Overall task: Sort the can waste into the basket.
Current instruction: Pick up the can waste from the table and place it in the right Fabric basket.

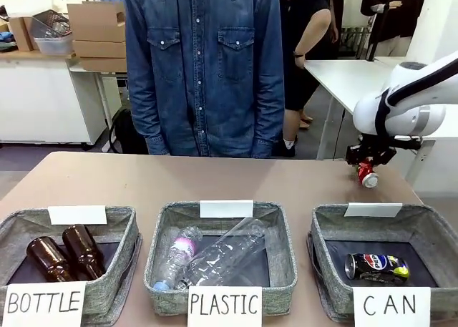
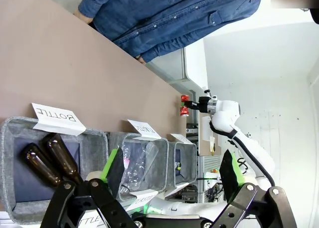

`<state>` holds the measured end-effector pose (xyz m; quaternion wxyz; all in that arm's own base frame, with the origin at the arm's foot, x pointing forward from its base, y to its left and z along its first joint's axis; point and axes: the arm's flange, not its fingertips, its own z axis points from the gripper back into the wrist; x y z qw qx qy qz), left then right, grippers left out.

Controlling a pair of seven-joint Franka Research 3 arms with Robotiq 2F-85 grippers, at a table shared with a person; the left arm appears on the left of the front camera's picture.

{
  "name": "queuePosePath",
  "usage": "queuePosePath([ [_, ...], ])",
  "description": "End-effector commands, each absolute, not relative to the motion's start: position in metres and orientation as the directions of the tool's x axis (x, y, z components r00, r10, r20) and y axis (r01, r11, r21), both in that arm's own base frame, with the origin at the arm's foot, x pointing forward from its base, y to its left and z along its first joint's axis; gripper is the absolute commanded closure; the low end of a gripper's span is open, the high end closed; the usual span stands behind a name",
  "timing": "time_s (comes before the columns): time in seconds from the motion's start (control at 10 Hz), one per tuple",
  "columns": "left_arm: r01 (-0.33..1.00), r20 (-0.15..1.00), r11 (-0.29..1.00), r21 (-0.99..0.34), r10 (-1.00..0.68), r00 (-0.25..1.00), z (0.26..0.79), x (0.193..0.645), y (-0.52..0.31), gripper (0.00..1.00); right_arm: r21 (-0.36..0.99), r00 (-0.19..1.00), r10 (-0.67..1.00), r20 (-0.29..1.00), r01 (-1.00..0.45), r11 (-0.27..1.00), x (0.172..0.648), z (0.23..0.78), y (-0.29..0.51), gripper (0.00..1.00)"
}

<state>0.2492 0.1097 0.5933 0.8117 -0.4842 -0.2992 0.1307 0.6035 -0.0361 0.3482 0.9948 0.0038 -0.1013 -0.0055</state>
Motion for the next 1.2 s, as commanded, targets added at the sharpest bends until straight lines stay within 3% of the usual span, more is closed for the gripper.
queuePosePath([
  [0.0,0.099,0.373,0.496,-0.863,0.492,0.786,0.594,0.250,0.110,0.00,0.068,0.951,0.228,0.206,-0.247,0.967,0.525,0.415,-0.033,0.82],
  [0.2,0.099,0.373,0.496,-0.863,0.492,0.786,0.594,0.250,0.110,0.00,0.106,0.787,0.550,0.282,-0.595,0.797,0.443,0.448,-0.023,0.82],
  [0.5,0.099,0.373,0.496,-0.863,0.492,0.786,0.594,0.250,0.110,0.00,0.059,0.468,0.833,0.297,-0.879,0.473,0.348,0.446,-0.012,0.82],
  [0.7,0.099,0.373,0.496,-0.863,0.492,0.786,0.594,0.250,0.110,0.00,-0.014,0.393,0.861,0.323,-0.907,0.420,0.307,0.443,-0.002,0.82],
  [1.1,0.099,0.373,0.496,-0.863,0.492,0.786,0.594,0.250,0.110,0.00,0.027,0.409,0.863,0.296,-0.907,0.421,0.301,0.441,0.001,0.82],
])
